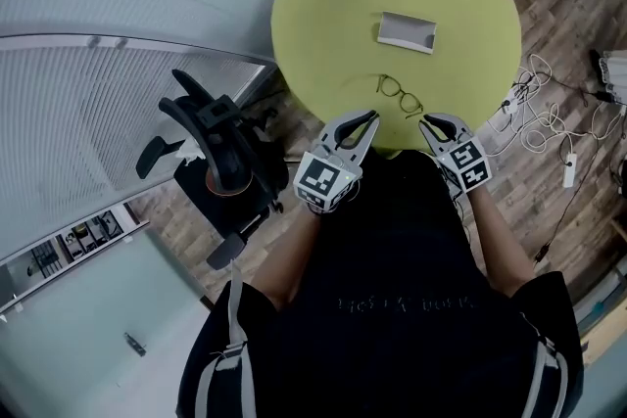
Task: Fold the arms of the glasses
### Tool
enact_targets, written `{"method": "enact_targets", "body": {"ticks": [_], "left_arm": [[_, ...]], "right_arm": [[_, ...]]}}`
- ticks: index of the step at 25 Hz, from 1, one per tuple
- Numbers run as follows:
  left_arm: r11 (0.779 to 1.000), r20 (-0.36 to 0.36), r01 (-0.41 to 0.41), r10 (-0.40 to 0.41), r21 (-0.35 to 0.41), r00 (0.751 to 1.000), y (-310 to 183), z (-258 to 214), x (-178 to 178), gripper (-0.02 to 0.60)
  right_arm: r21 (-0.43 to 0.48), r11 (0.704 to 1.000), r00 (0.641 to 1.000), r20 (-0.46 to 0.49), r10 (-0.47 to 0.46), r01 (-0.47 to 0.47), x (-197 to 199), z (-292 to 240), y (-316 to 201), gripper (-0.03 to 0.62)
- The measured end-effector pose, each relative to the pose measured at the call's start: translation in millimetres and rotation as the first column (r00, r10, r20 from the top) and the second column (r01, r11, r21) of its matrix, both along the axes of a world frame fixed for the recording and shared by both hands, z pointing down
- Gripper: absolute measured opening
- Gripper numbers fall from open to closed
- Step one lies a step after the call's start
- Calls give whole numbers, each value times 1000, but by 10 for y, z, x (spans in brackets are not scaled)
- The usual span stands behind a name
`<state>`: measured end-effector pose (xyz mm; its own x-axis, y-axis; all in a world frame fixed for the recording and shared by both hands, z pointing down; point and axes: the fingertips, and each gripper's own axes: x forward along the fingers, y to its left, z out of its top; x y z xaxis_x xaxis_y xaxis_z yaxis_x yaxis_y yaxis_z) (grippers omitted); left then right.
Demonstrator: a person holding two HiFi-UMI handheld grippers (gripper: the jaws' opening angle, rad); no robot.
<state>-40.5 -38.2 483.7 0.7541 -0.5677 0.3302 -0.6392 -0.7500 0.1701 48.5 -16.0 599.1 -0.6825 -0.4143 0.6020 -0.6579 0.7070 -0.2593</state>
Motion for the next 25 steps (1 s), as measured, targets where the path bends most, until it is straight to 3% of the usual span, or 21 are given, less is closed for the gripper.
{"method": "enact_targets", "body": {"ticks": [8, 22, 25], "left_arm": [[999, 11, 16, -16, -30, 1000, -12, 104, -158, 20], [998, 30, 11, -10, -62, 1000, 55, 232, -203, 19], [997, 29, 13, -11, -71, 1000, 53, 252, -191, 20]], "right_arm": [[-52, 999, 995, -99, -5, 0, -1, 327, -49, 34], [4, 997, 967, -244, -73, 76, -96, 483, -198, 34], [-3, 998, 969, -236, -69, 70, -129, 502, -217, 34]]}}
